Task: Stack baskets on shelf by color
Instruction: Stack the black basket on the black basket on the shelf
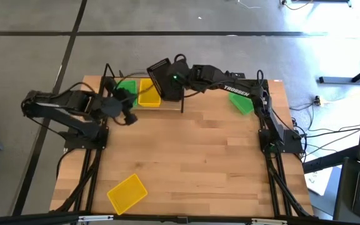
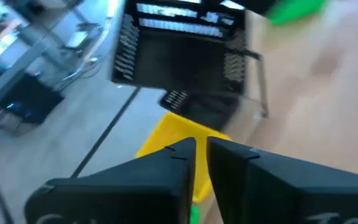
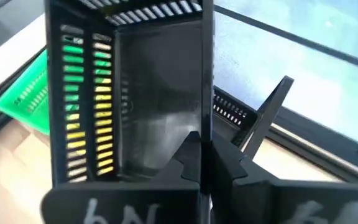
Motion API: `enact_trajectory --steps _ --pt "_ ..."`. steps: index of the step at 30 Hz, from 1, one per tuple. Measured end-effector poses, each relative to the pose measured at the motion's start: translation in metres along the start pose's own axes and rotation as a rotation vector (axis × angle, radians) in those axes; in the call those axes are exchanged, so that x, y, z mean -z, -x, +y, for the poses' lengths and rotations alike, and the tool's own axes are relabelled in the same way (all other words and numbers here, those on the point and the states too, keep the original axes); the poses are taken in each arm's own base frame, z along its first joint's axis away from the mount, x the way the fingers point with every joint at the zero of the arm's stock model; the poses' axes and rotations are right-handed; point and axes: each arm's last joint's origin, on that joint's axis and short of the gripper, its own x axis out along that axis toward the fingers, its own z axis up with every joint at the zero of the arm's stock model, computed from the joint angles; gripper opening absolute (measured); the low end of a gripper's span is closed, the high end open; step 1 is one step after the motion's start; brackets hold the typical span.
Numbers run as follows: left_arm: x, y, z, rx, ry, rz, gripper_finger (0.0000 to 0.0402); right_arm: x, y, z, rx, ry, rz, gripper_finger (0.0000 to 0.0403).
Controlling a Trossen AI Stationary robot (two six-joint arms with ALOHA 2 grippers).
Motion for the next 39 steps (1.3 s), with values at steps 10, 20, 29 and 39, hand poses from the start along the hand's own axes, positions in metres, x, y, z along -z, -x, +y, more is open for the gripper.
enact_trajectory --steps 10,20,29,39 --pt "-0.015 -0.052 0.010 -0.187 -0.150 0.061 0.0084 0.004 0.006 0.010 -0.029 0.187 -0.025 0.0001" --pt "-0.030 -0.094 0.019 -0.242 -0.237 0.052 0.0081 0.009 0.012 0.018 -0.004 0.312 -0.056 0.0000" --pt "-0.029 -0.100 0.027 -0.270 -0.219 0.070 0.0081 0.009 0.012 0.020 -0.006 0.377 -0.064 0.0000" --pt "-0.028 -0.102 0.033 -0.275 -0.206 0.077 0.0081 0.007 0.013 0.020 -0.011 0.408 -0.078 0.0000"
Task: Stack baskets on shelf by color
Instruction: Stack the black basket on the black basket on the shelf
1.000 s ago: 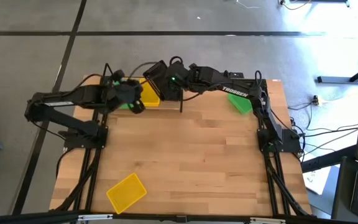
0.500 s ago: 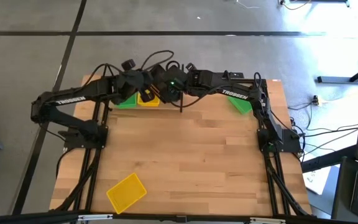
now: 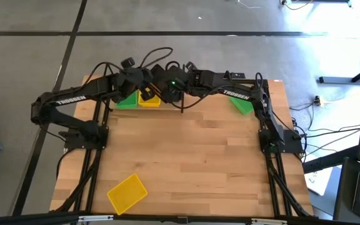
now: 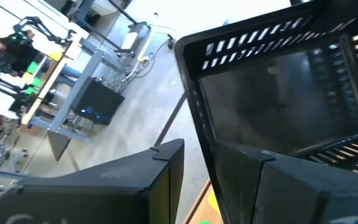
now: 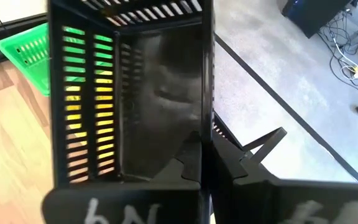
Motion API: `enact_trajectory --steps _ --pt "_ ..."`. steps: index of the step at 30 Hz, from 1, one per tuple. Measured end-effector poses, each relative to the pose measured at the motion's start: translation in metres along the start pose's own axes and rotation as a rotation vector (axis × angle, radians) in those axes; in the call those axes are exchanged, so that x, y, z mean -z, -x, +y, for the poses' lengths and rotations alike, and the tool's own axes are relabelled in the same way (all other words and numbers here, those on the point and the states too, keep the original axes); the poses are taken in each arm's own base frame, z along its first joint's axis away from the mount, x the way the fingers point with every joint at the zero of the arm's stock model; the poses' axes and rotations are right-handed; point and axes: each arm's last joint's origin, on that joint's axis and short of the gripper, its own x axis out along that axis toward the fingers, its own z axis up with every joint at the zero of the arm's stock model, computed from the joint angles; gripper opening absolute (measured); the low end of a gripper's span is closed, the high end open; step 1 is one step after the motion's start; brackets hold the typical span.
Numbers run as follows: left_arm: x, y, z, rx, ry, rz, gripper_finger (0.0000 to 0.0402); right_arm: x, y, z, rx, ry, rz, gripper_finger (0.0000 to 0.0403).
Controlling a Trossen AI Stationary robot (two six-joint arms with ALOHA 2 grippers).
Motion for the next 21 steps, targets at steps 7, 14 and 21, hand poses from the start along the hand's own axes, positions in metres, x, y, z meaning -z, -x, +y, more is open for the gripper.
enact_trajectory --steps 7,14,21 --pt "0.003 -0.008 0.006 0.035 0.018 0.006 0.0081 0.000 0.000 0.001 -0.011 0.009 -0.004 0.0000" --pt "0.006 -0.015 0.013 0.061 0.036 0.011 0.0074 -0.001 0.000 0.001 -0.012 0.010 -0.005 0.0000" --pt "0.006 -0.016 0.014 0.099 0.054 -0.004 0.0008 0.000 0.001 0.002 -0.036 0.012 0.005 0.0010"
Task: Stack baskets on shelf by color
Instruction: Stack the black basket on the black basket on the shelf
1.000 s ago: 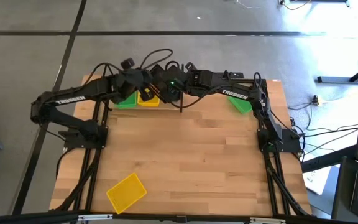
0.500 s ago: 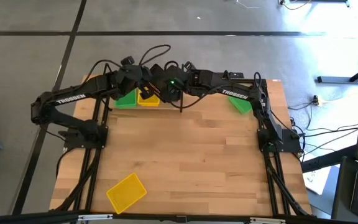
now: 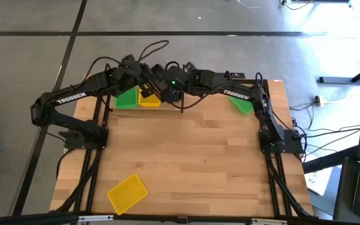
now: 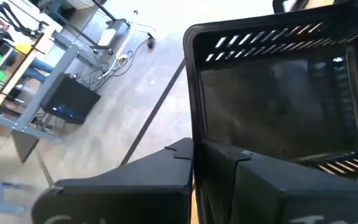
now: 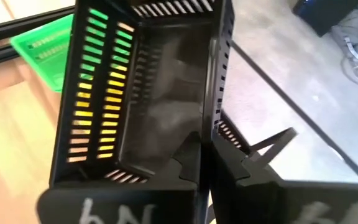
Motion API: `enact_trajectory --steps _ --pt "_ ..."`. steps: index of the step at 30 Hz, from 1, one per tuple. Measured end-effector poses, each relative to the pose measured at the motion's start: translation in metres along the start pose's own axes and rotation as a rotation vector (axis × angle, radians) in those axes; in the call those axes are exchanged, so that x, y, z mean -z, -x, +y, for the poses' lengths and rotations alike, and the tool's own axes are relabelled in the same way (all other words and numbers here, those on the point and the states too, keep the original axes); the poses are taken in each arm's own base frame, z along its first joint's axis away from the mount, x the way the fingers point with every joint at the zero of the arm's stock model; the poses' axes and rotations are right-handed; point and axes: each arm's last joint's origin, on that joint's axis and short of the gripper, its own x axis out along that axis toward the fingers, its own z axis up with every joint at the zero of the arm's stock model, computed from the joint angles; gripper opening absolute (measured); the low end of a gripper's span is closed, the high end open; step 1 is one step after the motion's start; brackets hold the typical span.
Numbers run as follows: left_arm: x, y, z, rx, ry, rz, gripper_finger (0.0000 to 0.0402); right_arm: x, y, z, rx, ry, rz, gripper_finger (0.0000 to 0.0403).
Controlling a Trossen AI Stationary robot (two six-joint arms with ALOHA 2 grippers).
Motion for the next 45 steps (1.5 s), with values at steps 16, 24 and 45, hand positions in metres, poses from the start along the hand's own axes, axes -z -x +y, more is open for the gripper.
enact_trajectory --steps 16,24,45 --pt "0.000 0.000 -0.001 0.025 -0.010 -0.002 0.0001 -0.001 -0.005 -0.007 -0.069 -0.066 0.022 0.0031" --pt "0.005 0.000 -0.004 0.061 -0.047 0.032 0.0000 -0.003 -0.006 -0.008 -0.063 -0.041 0.009 0.0088" --pt "0.011 -0.020 0.010 0.163 -0.319 0.013 0.0000 -0.014 0.077 -0.019 -0.127 0.012 -0.119 0.0096"
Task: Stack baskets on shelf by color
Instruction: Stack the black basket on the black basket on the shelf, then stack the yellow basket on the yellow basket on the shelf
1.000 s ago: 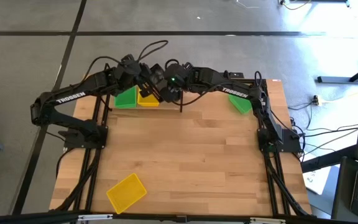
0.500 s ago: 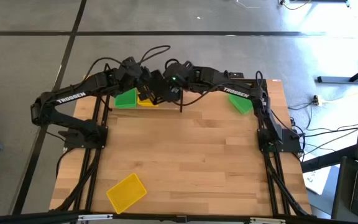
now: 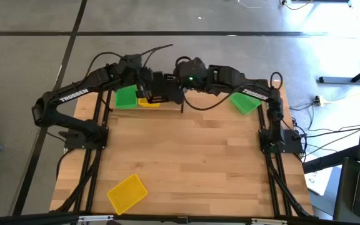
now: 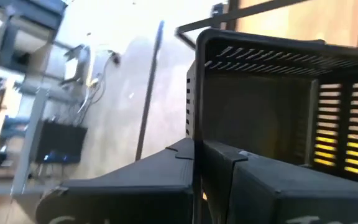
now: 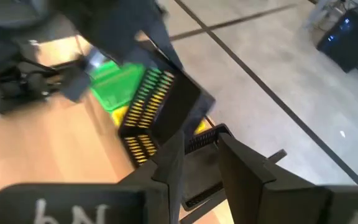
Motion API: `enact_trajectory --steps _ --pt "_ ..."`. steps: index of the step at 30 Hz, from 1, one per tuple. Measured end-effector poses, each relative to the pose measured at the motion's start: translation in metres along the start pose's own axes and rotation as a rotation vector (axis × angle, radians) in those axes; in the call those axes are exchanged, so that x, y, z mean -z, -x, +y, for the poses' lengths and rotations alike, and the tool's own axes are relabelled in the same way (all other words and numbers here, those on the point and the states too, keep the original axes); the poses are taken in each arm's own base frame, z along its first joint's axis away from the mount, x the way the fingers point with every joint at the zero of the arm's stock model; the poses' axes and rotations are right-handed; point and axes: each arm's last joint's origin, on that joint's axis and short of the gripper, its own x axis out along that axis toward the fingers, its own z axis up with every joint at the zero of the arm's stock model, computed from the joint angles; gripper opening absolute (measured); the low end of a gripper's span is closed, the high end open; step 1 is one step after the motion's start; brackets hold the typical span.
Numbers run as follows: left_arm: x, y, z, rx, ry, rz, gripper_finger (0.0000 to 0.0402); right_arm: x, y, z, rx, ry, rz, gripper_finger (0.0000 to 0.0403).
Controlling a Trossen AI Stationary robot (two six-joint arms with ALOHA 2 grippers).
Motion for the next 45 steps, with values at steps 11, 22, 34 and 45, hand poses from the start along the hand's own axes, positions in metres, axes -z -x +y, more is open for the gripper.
enact_trajectory --steps 11,22,34,45 --pt "-0.006 -0.051 -0.001 0.062 -0.060 -0.072 0.0000 -0.002 0.022 0.002 -0.026 0.010 -0.027 0.0096" --pt "-0.010 -0.079 -0.010 0.085 -0.083 -0.081 0.0000 0.001 0.022 0.001 -0.022 0.022 0.001 0.0096" --pt "-0.010 -0.089 -0.017 0.055 -0.166 -0.017 0.0022 0.001 0.021 0.001 -0.019 0.024 0.003 0.0096" --pt "-0.019 -0.086 -0.018 0.004 -0.171 -0.050 0.0056 0.000 0.020 -0.003 0.058 0.042 -0.007 0.0096"
